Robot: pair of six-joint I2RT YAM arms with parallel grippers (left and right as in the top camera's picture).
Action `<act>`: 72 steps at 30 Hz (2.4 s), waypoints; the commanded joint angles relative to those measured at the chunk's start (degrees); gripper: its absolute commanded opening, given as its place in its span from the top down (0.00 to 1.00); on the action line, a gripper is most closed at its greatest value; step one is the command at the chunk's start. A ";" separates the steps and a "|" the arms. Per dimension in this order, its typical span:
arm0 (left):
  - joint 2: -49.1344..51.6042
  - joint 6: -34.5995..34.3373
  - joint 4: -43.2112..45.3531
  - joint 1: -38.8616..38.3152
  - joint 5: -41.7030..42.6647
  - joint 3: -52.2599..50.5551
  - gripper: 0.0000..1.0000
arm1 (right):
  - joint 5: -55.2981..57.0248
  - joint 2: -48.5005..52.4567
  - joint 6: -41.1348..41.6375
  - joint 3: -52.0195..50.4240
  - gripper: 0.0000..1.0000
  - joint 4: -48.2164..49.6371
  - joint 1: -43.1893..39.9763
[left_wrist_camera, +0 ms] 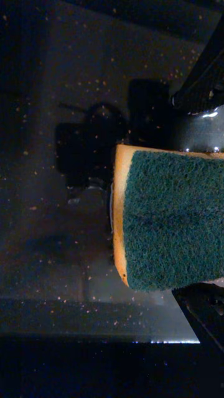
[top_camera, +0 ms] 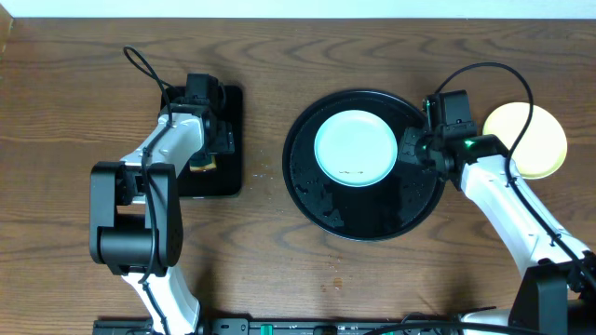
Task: Clean dirty plates on tray and stack at the side
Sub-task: 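Move the right gripper back to the light blue plate on the tray, then grip the light blue plate rim and pull it toward the tray center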
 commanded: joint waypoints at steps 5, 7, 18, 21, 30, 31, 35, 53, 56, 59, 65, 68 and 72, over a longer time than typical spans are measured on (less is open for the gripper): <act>0.17 0.79 -0.04 0.09 0.46 -0.07 0.14 | -7.10 0.48 -27.74 0.37 0.17 3.32 0.02; 0.17 0.79 -0.02 0.09 0.48 -0.09 0.14 | -10.40 1.09 -34.01 0.37 0.18 4.15 -0.55; 0.17 0.79 -0.04 0.09 0.48 -0.09 0.14 | -10.40 9.68 -36.65 0.37 0.43 16.92 -0.87; 0.17 0.79 -0.04 0.09 0.48 -0.09 0.14 | -7.23 12.63 -36.63 0.37 0.52 19.50 -0.90; 0.17 0.79 -0.04 0.09 0.48 -0.07 0.14 | -6.45 19.06 -36.65 0.37 0.74 20.87 -0.87; 0.17 0.79 -0.04 0.09 0.48 -0.09 0.14 | -6.45 18.99 -36.63 0.37 0.82 20.50 -0.90; 0.17 0.79 -0.04 0.09 0.48 -0.07 0.14 | -6.10 16.22 -36.13 0.37 0.99 18.73 -0.90; 0.17 0.79 -0.04 0.09 0.48 -0.07 0.14 | 4.24 5.60 2.64 -1.57 0.99 -4.28 -0.79; 0.17 0.79 -0.04 0.09 0.48 -0.07 0.14 | 5.77 5.60 3.87 -1.99 0.99 -2.82 -0.79; 0.17 0.79 -0.04 0.09 0.48 -0.07 0.14 | 5.75 5.60 0.66 -1.99 0.67 0.22 -0.79; 0.17 0.79 -0.04 0.09 0.48 -0.07 0.14 | 5.73 5.60 -12.70 -1.99 0.37 2.93 -1.20; 0.17 0.79 -0.04 0.09 0.48 -0.09 0.14 | 5.51 5.60 -18.43 -1.99 0.39 1.97 -1.79; 0.17 0.79 -0.04 0.09 0.48 -0.09 0.14 | 2.95 5.64 -26.03 -1.99 0.51 1.77 -2.93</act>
